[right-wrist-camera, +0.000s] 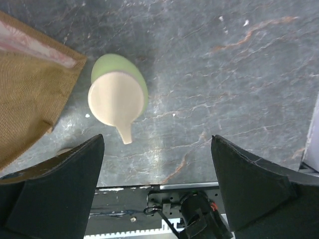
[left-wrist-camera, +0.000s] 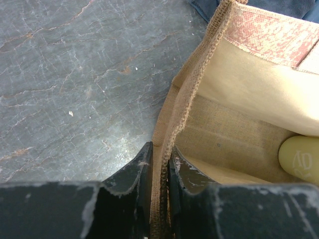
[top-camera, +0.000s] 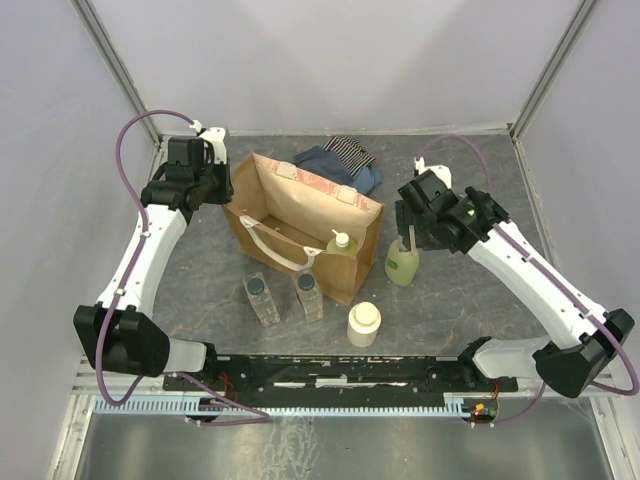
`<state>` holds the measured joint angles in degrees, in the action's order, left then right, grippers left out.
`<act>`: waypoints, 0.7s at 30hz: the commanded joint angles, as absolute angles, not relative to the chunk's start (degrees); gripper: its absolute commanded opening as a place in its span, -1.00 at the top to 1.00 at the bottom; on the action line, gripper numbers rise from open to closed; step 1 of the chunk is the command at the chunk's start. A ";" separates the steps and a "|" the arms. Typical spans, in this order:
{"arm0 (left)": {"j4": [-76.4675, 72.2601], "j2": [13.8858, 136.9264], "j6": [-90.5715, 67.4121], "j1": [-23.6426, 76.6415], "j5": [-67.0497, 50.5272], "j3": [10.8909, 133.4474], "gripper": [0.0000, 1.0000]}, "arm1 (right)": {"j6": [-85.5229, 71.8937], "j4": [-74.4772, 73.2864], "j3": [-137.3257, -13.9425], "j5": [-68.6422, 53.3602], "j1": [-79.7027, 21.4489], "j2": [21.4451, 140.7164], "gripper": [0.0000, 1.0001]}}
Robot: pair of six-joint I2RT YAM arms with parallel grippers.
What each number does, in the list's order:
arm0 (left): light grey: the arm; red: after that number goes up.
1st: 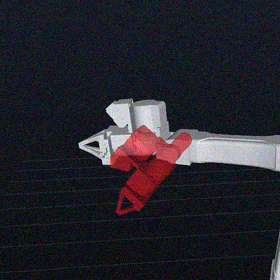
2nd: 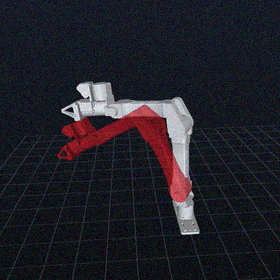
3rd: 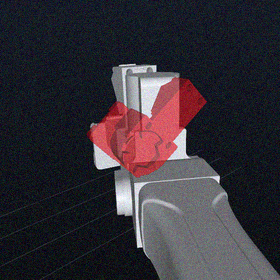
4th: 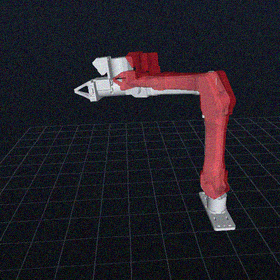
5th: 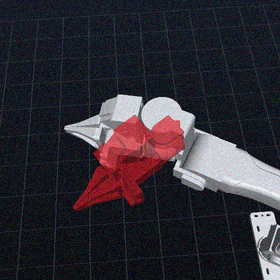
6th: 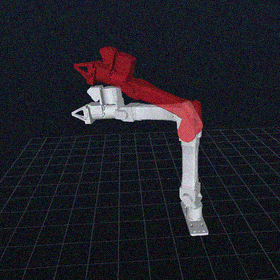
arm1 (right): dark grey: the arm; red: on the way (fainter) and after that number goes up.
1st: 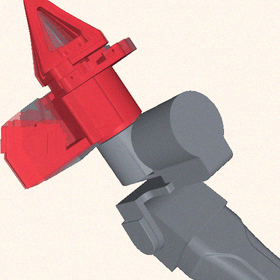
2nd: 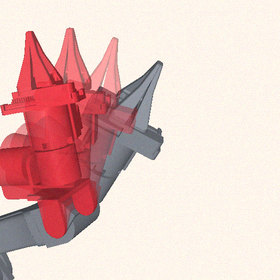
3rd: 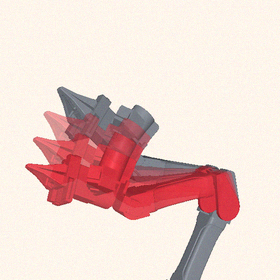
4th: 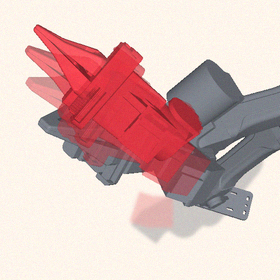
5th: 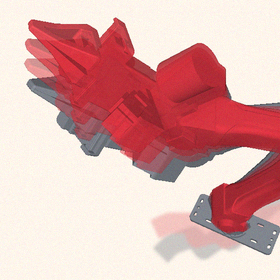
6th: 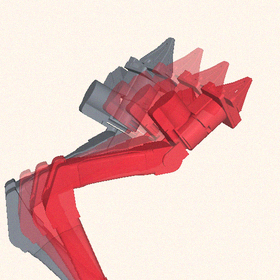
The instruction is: Place the personal care products into the canvas bag
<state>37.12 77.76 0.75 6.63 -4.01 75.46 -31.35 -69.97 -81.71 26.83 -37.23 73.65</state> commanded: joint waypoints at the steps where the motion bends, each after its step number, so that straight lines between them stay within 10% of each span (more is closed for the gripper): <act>1: 35.04 76.49 0.97 6.73 -3.82 76.49 0.53 | -32.24 -64.95 -79.09 22.54 -37.06 72.23 -0.91; 21: 36.17 75.94 1.58 6.76 -1.78 76.63 0.66 | -25.51 -54.13 -76.32 18.02 -32.92 81.82 -0.77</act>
